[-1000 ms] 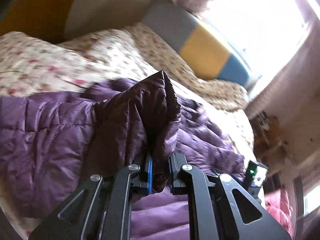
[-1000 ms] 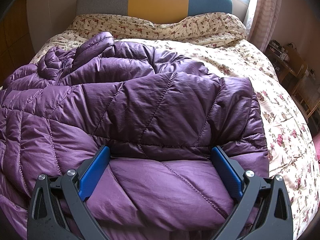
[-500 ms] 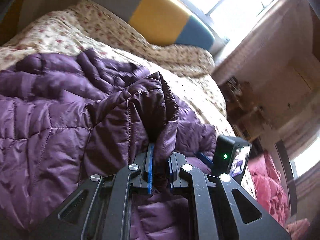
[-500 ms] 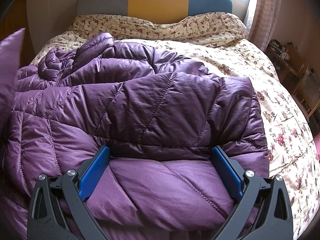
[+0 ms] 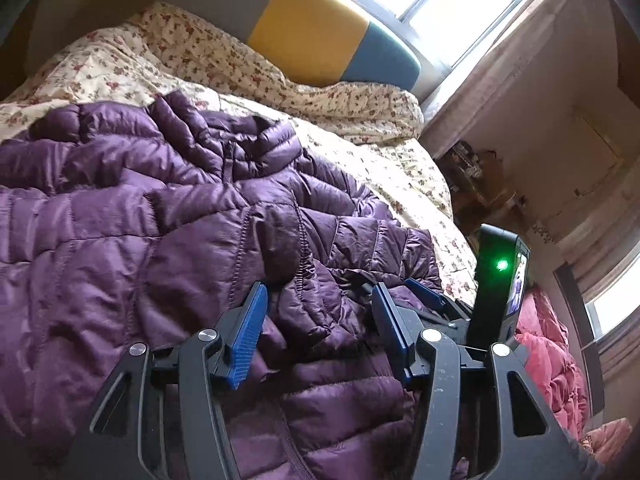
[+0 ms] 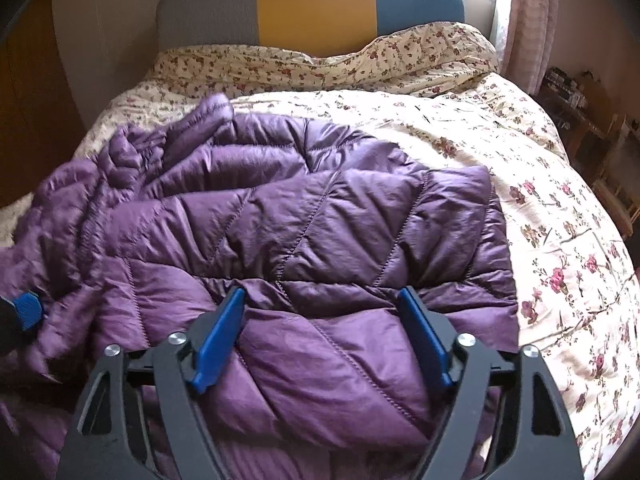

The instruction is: Fold large clothes

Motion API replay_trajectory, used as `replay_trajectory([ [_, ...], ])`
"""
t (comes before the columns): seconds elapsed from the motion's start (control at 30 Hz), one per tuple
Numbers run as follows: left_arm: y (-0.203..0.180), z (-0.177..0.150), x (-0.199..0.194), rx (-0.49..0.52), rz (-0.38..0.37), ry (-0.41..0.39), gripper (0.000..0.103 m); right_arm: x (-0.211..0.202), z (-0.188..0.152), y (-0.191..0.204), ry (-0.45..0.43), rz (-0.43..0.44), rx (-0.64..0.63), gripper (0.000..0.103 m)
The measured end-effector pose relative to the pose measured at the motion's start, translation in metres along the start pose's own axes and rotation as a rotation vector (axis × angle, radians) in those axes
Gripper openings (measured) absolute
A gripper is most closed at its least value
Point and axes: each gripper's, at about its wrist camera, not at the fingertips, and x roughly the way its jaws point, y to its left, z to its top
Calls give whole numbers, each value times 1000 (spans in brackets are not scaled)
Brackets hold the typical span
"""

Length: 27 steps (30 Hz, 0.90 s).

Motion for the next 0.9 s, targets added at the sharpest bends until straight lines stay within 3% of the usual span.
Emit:
replay_trajectory([
  [0.17, 7, -6, -27, -3, 41, -46, 54, -21, 14, 17, -18, 152, 28, 71],
  [0.33, 31, -9, -56, -53, 103, -97, 54, -22, 19, 65, 42, 334, 12, 71],
  [0.43, 49, -8, -76, -83, 138, -135, 54, -15, 19, 92, 95, 381, 7, 71],
  [0.47, 54, -7, -82, -92, 150, -144, 54, -12, 19, 97, 103, 379, 1, 64],
  [0.5, 63, -7, -89, -108, 166, -155, 54, -9, 18, 106, 118, 376, -12, 44],
  [0.6, 81, -6, -104, -137, 205, -177, 54, -9, 18, 112, 106, 339, -41, 11],
  [0.77, 109, -7, -118, -197, 252, -203, 54, -20, 30, 89, 12, 186, -31, 7],
  [0.9, 111, -9, -114, -179, 268, -197, 54, -20, 32, 58, -21, 53, 12, 7],
])
